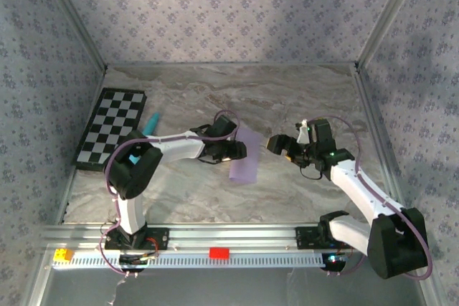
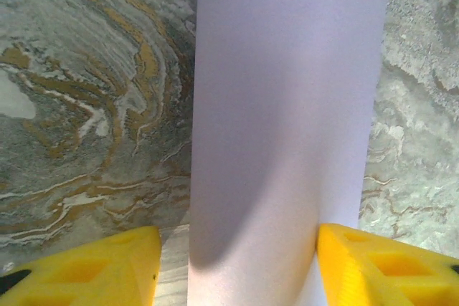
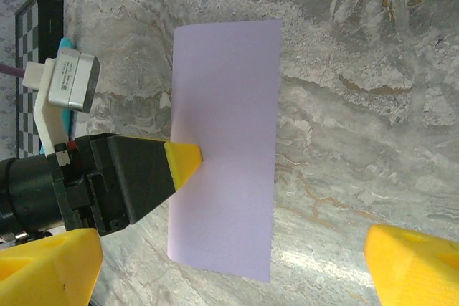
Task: Fold a paper plane with a square sheet of paper (pick it up from the middle)
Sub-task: First fold the square sheet of paper in half at the center of the table.
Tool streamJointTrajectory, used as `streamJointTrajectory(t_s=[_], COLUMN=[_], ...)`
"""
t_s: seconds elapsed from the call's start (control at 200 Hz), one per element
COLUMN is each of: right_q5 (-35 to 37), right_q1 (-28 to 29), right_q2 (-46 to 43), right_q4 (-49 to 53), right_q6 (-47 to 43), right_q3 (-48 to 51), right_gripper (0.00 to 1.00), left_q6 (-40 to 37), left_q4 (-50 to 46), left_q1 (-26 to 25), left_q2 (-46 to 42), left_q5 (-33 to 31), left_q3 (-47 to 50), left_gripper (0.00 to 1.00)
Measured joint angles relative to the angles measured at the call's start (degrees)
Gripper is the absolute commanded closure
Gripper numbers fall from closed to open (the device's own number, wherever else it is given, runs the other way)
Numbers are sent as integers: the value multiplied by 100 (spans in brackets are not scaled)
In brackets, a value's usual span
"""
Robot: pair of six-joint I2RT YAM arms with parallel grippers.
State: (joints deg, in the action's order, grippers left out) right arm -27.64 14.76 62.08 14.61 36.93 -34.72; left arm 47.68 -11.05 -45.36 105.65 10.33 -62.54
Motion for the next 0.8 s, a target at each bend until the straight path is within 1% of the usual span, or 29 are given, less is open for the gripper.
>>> streamJointTrajectory(t_s=[0.165, 0.39, 0.805], right_q5=[31, 83, 129], right_q1=[57, 127, 164], right_q2=[87, 175, 221], right_q4=[-2, -2, -4], right_q6=[0, 2, 17], right_q3=[0, 0, 0], right_gripper=[4, 4, 4], left_q6=[-168, -372, -975], left_q4=[-136, -251, -719], left_q1=[136, 341, 363], left_q2=[-35, -35, 57], left_q5=[-28, 68, 479], left_q3=[0, 0, -295], left_gripper=[48, 48, 48])
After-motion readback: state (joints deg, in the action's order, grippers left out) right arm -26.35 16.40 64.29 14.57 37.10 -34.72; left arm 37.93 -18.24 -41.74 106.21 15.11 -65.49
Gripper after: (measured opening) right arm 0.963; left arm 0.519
